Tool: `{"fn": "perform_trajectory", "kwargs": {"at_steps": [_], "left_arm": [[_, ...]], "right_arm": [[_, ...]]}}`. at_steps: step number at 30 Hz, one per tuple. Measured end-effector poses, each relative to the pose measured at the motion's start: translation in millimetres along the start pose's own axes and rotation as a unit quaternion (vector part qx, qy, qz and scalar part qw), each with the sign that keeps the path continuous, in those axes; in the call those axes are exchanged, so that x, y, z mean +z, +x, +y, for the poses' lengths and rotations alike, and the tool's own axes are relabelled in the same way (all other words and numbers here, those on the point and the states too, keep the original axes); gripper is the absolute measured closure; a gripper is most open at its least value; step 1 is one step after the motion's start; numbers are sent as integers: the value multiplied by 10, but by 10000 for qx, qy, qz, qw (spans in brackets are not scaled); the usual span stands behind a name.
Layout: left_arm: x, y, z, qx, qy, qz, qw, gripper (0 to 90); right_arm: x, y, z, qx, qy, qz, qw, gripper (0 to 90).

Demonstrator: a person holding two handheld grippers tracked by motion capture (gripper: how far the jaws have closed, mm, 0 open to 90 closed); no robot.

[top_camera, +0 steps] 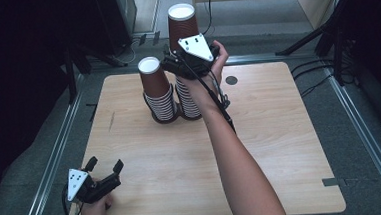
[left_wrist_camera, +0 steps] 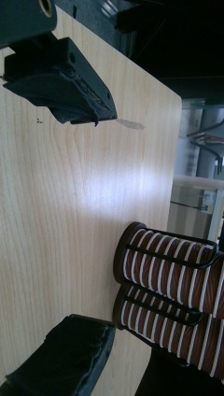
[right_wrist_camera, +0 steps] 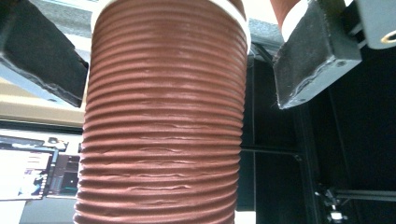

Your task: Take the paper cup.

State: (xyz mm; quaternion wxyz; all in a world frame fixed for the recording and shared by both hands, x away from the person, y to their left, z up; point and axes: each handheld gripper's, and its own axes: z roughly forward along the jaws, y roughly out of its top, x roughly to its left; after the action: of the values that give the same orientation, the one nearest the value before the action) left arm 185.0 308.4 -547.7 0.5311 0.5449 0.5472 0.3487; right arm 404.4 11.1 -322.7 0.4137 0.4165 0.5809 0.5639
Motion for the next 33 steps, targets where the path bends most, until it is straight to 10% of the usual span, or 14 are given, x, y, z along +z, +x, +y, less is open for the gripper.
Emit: {"fn": "perform_trajectory", "kwargs": {"at_steps": [33], "left_arm": [[3, -9, -1, 4, 15, -5, 10000, 22]], "right_arm": [[221, 17, 18, 254, 206, -372, 9988, 111]]}}
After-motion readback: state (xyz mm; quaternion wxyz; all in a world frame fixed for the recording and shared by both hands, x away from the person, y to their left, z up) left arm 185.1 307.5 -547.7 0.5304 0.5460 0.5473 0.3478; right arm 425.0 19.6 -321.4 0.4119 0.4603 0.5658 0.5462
